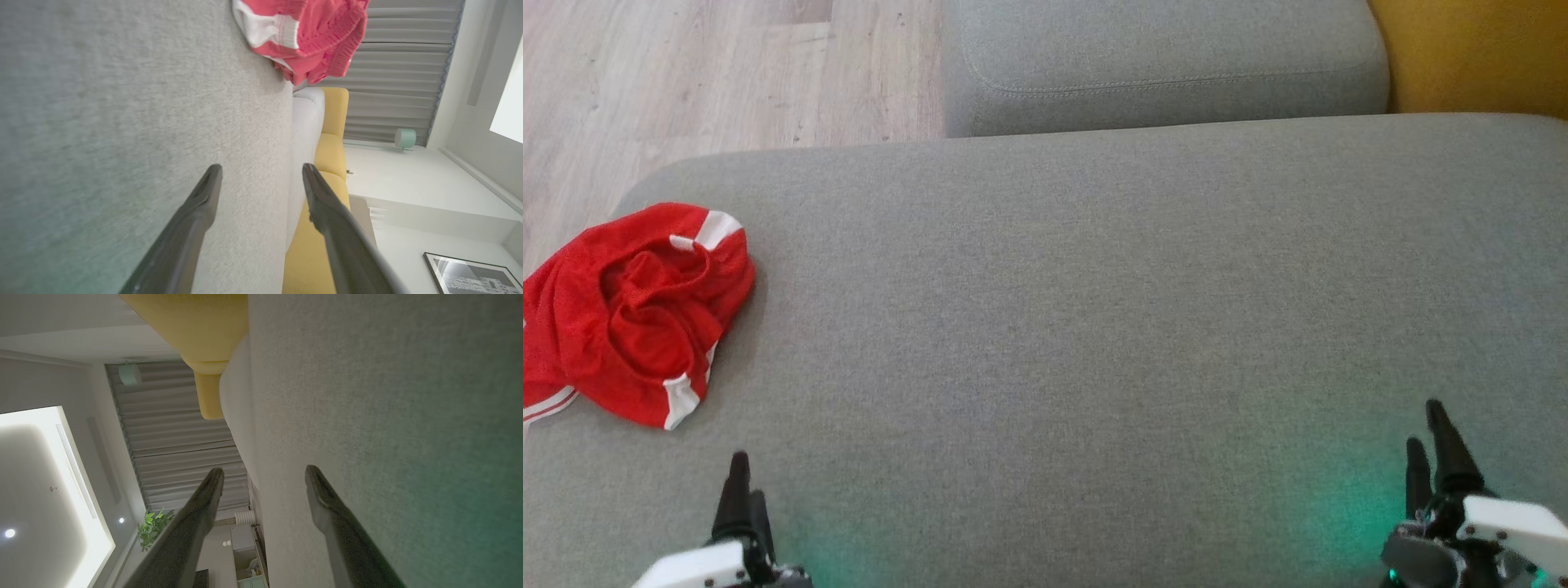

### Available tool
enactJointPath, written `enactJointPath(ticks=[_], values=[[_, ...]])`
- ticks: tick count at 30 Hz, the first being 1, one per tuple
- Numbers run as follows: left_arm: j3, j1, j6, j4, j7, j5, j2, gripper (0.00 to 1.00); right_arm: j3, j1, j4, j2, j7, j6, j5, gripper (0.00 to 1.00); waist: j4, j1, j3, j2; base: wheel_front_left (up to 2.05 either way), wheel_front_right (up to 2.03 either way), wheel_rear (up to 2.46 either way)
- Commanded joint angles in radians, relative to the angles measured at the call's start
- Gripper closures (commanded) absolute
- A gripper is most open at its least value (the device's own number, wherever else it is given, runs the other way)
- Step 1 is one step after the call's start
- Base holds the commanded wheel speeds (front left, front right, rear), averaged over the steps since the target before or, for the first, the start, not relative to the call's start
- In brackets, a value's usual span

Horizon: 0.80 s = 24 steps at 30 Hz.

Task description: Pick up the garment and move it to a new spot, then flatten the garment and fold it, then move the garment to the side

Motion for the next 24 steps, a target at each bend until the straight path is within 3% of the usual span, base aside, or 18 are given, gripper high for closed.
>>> enactJointPath(ticks=[1, 10, 24], values=[[-0.001, -0.038, 0.000, -0.029, -0.009, 0.008, 0.004, 0.00, 0.008, -0.039, -0.034, -0.006, -0.006, 0.000, -0.004, 0.00, 0.000, 0.0000, -0.001, 0.0000, 0.00, 0.00, 0.00], [-0.010, -0.045, -0.001, -0.029, -0.031, 0.064, 0.004, 0.00, 0.040, -0.046, -0.030, -0.014, -0.031, 0.002, -0.054, 0.00, -0.002, 0.0000, -0.006, 0.0000, 0.00, 0.00, 0.00], [-0.037, -0.046, 0.028, -0.082, -0.070, 0.293, 0.004, 0.00, 0.070, -0.052, -0.044, -0.007, -0.069, 0.003, -0.292, 0.00, -0.005, 0.0000, -0.015, 0.0000, 0.00, 0.00, 0.00]])
